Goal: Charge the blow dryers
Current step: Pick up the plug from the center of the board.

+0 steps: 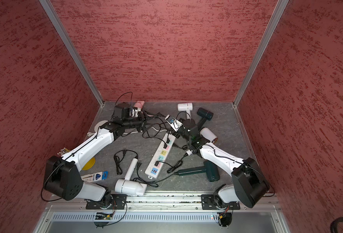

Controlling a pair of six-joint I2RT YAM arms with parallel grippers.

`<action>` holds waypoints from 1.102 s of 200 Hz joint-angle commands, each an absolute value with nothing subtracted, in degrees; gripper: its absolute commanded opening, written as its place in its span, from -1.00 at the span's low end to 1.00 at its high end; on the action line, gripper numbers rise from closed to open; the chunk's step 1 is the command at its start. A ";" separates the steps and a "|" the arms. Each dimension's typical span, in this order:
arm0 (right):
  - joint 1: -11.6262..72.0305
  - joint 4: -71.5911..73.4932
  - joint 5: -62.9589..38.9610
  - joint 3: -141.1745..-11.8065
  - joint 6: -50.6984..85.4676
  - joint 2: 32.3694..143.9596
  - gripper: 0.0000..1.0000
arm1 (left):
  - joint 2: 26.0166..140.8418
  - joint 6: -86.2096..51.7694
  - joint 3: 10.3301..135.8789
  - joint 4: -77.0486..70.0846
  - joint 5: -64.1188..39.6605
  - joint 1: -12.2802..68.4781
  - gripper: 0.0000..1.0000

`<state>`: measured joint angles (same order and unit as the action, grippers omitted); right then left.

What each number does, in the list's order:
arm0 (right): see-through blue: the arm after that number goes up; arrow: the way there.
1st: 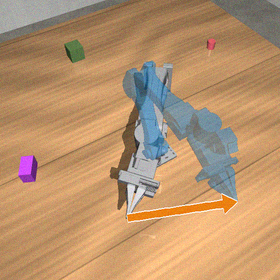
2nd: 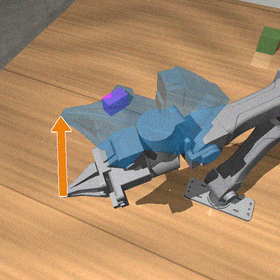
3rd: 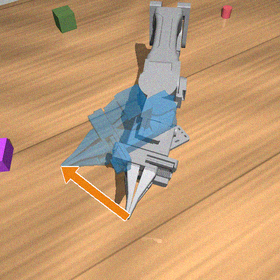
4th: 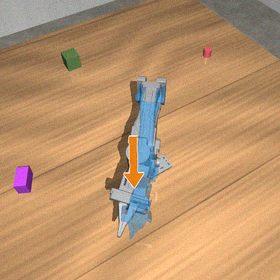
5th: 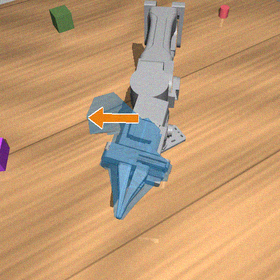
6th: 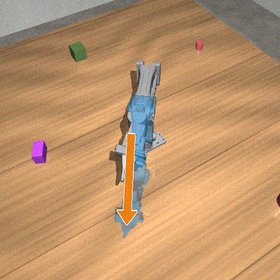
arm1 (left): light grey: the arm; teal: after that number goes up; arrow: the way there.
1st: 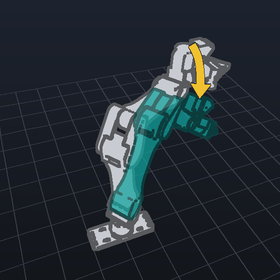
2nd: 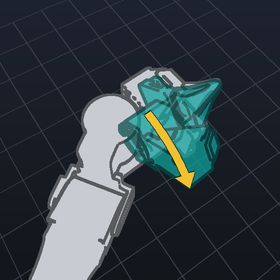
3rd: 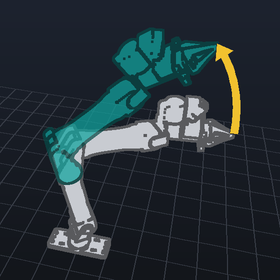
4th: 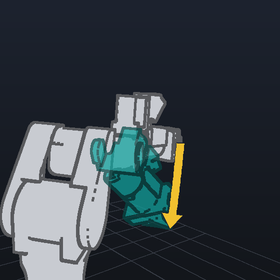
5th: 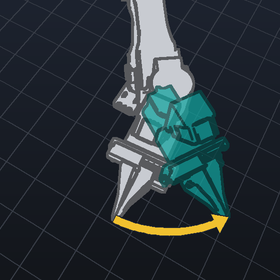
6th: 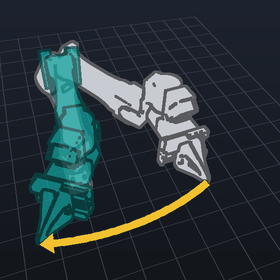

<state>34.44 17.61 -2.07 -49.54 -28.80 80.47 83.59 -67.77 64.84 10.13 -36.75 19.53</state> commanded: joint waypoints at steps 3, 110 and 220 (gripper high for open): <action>35.07 18.11 0.79 -49.66 -29.88 80.55 -1.00 | 82.58 -70.28 63.20 6.86 -38.15 18.99 0.41; 36.01 16.35 0.10 -50.42 -29.70 81.97 -1.00 | 81.85 -74.81 61.69 1.69 -37.97 18.54 0.74; 36.53 16.35 -1.76 -49.84 -29.20 82.53 -1.00 | 86.89 -77.37 62.95 -1.93 -38.30 20.23 -0.05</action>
